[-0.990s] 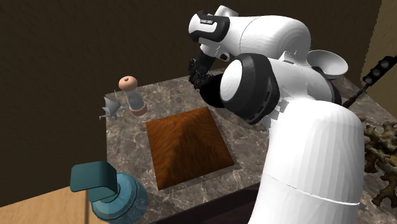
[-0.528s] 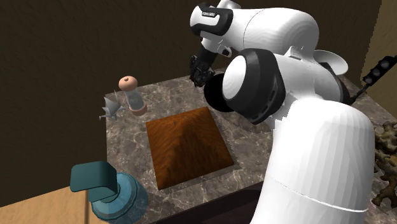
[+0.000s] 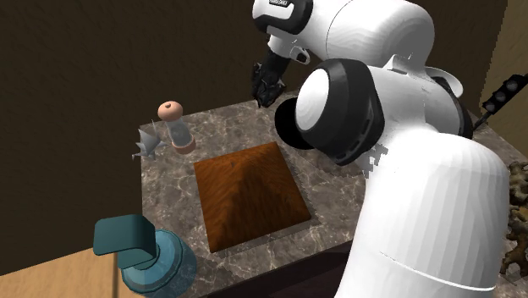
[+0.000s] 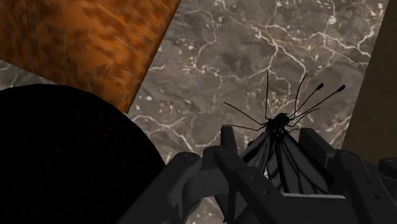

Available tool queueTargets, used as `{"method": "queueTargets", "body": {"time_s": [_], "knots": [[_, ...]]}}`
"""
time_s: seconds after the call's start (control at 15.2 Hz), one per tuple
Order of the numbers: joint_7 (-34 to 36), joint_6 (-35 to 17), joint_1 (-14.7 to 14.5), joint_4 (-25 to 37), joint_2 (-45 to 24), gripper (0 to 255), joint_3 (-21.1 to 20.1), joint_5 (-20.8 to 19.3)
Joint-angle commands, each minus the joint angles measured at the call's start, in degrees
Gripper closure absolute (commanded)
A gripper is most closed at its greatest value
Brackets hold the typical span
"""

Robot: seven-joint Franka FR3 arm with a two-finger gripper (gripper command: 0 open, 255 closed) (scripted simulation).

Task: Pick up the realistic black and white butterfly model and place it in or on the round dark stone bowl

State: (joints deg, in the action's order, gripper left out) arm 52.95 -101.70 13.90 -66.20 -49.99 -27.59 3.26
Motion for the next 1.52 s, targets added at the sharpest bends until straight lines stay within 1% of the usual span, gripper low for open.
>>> {"method": "queueTargets", "body": {"time_s": [0.0,0.53,0.99,1.19,1.45], "knots": [[0.3,1.3,0.0,0.8,0.6,255,-0.1,0.1],[1.6,6.1,-0.2,4.3,2.2,255,-0.6,0.5],[2.8,10.8,-0.8,8.8,2.7,255,-0.9,0.6],[-0.5,9.2,3.6,2.1,6.6,255,-0.9,1.4],[-4.9,8.4,8.7,-4.1,10.5,255,-0.5,2.2]]}}
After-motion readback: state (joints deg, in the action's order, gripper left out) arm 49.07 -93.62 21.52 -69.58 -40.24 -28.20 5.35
